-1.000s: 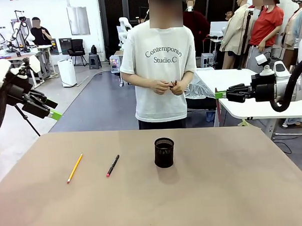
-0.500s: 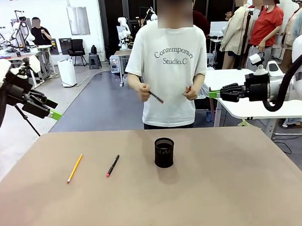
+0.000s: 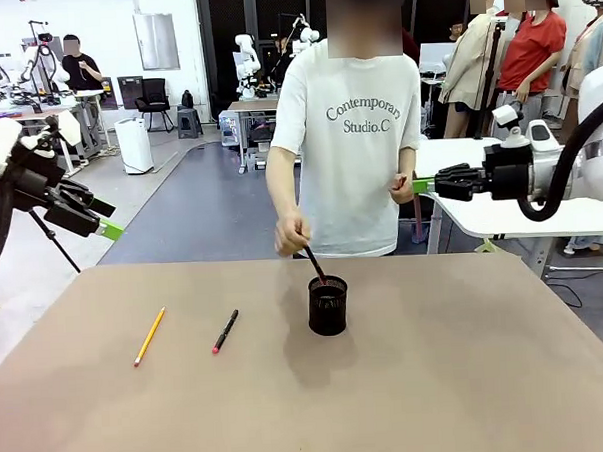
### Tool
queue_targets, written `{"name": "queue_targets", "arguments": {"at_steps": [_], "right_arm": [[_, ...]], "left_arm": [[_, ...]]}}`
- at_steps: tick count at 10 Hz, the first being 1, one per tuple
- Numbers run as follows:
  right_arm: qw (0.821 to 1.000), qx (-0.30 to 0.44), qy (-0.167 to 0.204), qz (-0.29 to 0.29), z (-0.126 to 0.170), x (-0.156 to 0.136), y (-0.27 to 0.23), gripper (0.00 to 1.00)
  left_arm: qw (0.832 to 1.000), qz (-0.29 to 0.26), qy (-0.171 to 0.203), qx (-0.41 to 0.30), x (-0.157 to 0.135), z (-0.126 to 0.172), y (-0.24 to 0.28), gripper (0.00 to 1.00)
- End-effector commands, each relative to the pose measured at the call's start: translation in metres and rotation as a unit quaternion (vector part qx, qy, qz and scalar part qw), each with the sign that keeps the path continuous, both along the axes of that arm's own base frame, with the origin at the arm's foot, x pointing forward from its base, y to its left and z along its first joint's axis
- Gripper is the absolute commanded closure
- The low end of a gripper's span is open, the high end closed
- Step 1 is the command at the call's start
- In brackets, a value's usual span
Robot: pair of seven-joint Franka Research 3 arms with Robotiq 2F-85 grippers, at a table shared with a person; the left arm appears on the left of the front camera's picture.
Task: Place the pens into the pen holder.
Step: Pick up a writing instrument from the table and place it into the Pen holder.
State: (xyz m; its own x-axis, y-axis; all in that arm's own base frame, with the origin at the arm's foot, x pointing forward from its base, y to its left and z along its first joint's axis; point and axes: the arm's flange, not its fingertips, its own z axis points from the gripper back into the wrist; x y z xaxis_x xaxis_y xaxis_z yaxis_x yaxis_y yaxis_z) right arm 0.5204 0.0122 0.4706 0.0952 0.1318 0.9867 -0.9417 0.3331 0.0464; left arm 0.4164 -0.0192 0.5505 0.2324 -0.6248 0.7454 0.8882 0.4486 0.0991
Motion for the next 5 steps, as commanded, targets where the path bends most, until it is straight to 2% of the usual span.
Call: {"name": "queue_targets", "arguments": {"at_steps": [1,5], "right_arm": [[1.000,-0.005,-0.010,0.015,0.003,-0.022,-0.023,1.00],[0.998,0.025,-0.047,-0.022,0.007,-0.057,-0.069,1.00]], "left_arm": [[1.000,-0.002,-0.001,-0.003,0.000,0.001,0.000,0.00],[1.000,-0.002,-0.001,-0.003,0.000,0.001,0.000,0.00]]}}
